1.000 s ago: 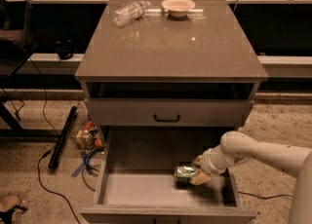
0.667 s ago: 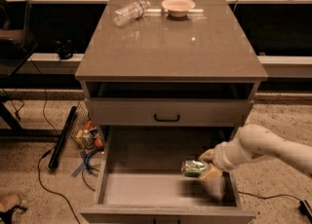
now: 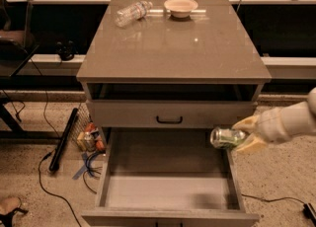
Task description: Pick green can from middle drawer and place on counter
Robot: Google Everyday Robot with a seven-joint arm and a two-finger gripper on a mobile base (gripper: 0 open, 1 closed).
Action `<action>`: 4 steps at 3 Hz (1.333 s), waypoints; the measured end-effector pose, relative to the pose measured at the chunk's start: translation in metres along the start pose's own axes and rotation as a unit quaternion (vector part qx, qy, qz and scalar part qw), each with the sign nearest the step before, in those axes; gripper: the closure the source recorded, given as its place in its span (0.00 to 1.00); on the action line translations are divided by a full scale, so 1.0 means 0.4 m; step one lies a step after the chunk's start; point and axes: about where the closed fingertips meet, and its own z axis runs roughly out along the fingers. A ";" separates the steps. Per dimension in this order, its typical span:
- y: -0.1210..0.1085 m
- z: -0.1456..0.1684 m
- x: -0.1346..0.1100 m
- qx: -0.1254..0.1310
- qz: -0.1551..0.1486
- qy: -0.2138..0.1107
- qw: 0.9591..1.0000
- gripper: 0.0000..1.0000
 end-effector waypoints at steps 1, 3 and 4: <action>0.014 -0.022 -0.021 -0.024 -0.006 -0.007 1.000 1.00; -0.005 -0.094 -0.022 -0.008 -0.005 -0.022 1.000 1.00; -0.044 -0.269 -0.034 0.025 -0.002 -0.029 0.999 1.00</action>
Offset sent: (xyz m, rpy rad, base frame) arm -0.0056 0.0011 0.0131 0.0108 0.0226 0.0377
